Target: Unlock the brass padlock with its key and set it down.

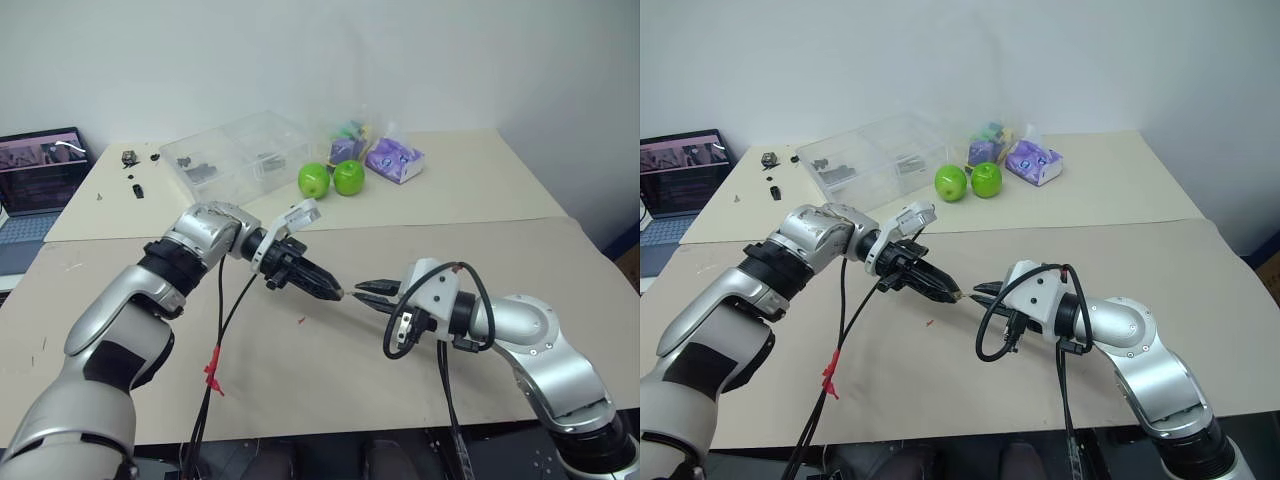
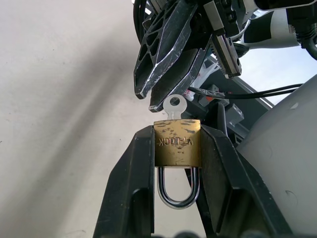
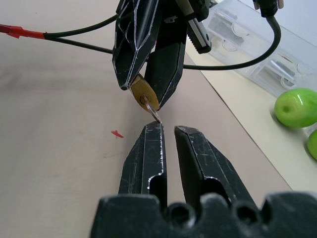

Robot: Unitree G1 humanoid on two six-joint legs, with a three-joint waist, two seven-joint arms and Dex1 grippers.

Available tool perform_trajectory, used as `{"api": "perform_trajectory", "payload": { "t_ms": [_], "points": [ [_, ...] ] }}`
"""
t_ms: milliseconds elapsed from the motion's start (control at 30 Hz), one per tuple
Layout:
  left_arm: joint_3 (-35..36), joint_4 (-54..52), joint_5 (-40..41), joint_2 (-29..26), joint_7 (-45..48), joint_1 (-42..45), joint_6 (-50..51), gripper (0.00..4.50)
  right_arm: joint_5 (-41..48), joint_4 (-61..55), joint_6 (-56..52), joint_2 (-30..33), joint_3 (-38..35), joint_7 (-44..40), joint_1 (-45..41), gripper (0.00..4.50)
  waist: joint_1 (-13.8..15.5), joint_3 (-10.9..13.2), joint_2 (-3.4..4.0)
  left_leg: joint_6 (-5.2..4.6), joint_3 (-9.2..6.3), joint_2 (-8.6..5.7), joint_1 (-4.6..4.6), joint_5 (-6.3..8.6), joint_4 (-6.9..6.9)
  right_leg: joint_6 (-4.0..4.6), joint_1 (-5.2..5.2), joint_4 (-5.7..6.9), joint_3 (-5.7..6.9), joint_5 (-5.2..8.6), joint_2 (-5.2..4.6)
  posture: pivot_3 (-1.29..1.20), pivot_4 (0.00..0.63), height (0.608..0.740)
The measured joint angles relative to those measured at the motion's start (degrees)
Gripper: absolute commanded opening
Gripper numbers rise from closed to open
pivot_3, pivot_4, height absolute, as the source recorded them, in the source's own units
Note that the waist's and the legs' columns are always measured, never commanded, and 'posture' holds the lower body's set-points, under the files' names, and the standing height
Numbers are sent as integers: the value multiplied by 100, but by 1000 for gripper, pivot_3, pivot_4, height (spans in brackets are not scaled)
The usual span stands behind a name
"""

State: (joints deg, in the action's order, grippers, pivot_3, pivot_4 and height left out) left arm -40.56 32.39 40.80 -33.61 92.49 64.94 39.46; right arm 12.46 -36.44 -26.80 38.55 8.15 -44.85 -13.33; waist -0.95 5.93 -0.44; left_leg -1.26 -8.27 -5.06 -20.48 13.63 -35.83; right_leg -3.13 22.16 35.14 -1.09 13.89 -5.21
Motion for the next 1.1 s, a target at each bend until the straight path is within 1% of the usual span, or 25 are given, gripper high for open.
{"api": "perform_trajectory", "payload": {
  "t_ms": [200,367,767,1100],
  "points": [
    [54,5,5,22,6,3,0,802,5,-69,0,84,-44,-8,-18,702,3,0,0,0,0,0,0,0,0,0,0,0,0,0,0,0,150,740],
    [56,49,-5,69,-22,37,0,802,126,-365,40,118,-76,-62,-17,702,-2,0,0,0,0,1,0,0,0,0,-1,-1,0,0,0,0,150,740],
    [56,93,-10,89,-26,37,0,802,104,-368,138,158,-129,-66,-142,702,2,0,0,0,0,0,0,0,0,0,0,-1,0,0,-1,0,150,740],
    [56,221,-26,98,-27,66,-12,802,97,-367,196,217,-136,-117,-85,702,3,0,0,-1,1,0,0,0,0,0,0,-2,0,0,0,0,150,740]
  ]
}}
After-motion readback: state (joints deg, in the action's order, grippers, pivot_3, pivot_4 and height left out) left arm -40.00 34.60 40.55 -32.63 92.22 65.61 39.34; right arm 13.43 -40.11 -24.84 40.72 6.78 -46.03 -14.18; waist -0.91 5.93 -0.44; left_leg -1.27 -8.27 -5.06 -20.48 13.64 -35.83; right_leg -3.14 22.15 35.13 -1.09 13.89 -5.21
